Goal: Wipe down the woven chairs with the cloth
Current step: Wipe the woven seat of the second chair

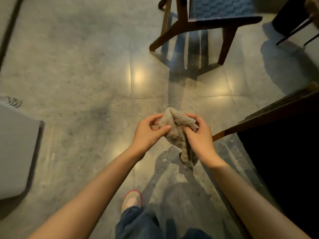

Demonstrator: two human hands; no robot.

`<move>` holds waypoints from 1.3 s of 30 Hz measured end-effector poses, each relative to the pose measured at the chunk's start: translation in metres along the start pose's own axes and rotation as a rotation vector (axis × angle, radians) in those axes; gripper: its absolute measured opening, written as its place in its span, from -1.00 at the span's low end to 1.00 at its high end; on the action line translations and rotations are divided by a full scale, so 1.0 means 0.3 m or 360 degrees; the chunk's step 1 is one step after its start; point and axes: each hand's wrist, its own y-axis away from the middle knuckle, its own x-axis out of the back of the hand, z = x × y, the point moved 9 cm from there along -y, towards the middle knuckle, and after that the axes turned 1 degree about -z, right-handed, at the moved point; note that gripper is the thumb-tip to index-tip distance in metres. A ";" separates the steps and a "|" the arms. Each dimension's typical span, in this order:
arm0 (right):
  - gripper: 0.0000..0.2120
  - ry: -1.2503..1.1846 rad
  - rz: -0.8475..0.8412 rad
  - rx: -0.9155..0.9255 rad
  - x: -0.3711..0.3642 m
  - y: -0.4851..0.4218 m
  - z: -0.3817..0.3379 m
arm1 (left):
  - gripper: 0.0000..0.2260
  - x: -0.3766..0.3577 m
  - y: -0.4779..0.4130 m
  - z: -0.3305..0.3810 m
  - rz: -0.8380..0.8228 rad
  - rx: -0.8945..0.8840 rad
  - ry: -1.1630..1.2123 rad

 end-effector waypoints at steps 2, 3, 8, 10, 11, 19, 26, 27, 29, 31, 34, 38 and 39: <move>-0.73 -0.0001 0.0006 -0.0031 0.006 0.030 -0.146 | -0.64 0.044 0.061 0.126 0.0040 0.0032 0.0134; -0.73 -0.0014 0.0005 -0.0045 0.010 0.043 -0.220 | -0.66 0.065 0.088 0.191 0.0059 0.0040 0.0176; -0.68 -0.0132 -0.0002 -0.0019 0.066 0.082 -0.590 | -0.71 0.140 0.170 0.539 0.0033 -0.0009 0.0118; -0.71 -0.0195 -0.0026 -0.0044 0.093 0.075 -0.711 | -0.65 0.158 0.172 0.654 -0.0005 -0.0023 0.0007; -0.72 -0.0211 -0.0015 -0.0063 0.110 0.066 -0.763 | -0.60 0.166 0.169 0.695 -0.0014 0.0011 0.0003; -0.75 -0.0086 0.0041 0.0078 0.278 -0.086 -1.054 | -0.28 0.071 -0.001 0.937 -0.0374 0.0091 0.0050; -0.73 -0.0072 0.0224 0.0072 0.498 -0.376 -1.072 | -0.34 -0.153 -0.350 1.240 -0.0627 -0.0212 -0.0301; -0.72 -0.0113 0.0188 -0.0010 0.521 -0.429 -1.053 | -0.34 -0.191 -0.411 1.279 -0.0656 -0.0209 -0.0356; -0.70 -0.0179 0.0026 -0.0218 0.547 -0.527 -1.010 | -0.35 -0.279 -0.524 1.357 -0.0761 -0.0195 -0.0454; -0.71 -0.0012 -0.0084 -0.0398 0.578 -0.614 -0.971 | -0.38 -0.377 -0.613 1.432 -0.0929 -0.0204 -0.0562; -0.72 0.0138 0.0077 -0.0491 0.684 -0.746 -0.963 | -0.42 -0.506 -0.721 1.521 -0.1160 -0.0201 -0.0724; -0.51 0.0103 0.0434 -0.0272 0.858 -0.895 -1.037 | -0.51 -0.666 -0.826 1.631 -0.1482 -0.0417 -0.1015; -0.43 0.0069 0.0463 -0.0225 0.884 -0.928 -1.055 | -0.54 -0.709 -0.850 1.662 -0.1554 -0.0512 -0.1091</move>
